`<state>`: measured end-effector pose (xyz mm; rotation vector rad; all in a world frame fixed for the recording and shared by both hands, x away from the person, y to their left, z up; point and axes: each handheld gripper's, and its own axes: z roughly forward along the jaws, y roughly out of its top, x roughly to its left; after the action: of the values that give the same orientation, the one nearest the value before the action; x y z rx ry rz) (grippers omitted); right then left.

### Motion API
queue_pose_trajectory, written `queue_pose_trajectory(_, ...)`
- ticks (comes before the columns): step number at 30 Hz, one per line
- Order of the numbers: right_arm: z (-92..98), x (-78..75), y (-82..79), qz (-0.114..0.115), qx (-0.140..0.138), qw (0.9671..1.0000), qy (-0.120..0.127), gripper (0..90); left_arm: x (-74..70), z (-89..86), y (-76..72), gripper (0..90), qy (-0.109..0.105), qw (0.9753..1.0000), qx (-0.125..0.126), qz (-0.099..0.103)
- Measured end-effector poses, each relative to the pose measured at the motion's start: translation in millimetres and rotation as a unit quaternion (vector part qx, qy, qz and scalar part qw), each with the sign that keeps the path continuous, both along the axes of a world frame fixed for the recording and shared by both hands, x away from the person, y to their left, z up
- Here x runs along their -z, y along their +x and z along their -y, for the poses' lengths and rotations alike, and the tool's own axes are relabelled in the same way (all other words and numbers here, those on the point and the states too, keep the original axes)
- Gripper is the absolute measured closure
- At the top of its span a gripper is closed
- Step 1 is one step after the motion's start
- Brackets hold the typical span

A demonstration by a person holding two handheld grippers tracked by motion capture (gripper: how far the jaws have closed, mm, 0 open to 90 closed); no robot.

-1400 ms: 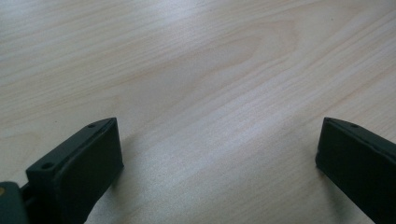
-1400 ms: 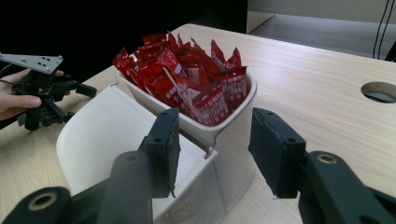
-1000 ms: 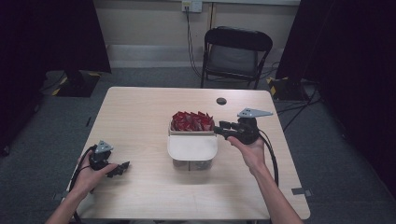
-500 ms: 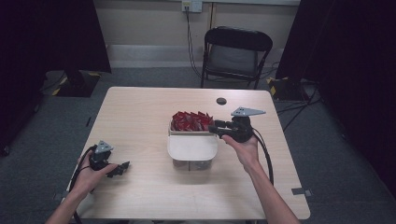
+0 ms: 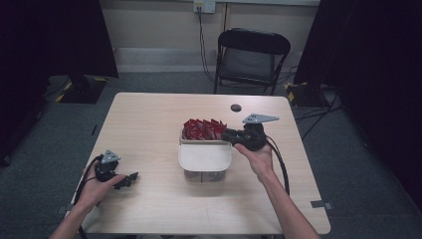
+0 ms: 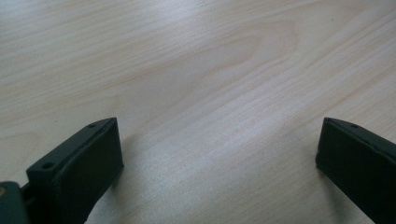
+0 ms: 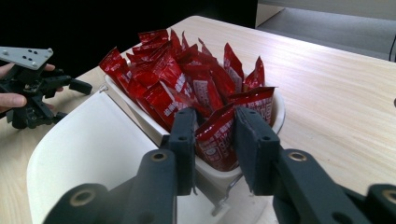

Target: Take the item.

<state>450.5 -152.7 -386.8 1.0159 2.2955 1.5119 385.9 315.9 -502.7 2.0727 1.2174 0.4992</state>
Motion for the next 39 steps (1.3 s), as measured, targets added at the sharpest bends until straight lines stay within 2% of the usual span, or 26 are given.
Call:
queue_pose_trajectory(4,1.0,0.5,0.3,-0.004,-0.001,1.0000,0.006,73.7,0.0,0.0,0.1,0.0,0.000,1.0000,0.000,0.000)
queue_pose_trajectory(14,4.9,-1.4,-0.6,0.002,-0.004,1.0000,0.008,89.2,0.0,0.0,0.0,0.0,0.000,1.0000,0.000,0.000)
queue_pose_trajectory(39,7.1,-7.6,-2.6,0.009,-0.007,0.9998,0.019,90.0,0.0,0.0,0.0,0.0,0.000,1.0000,0.000,0.000)
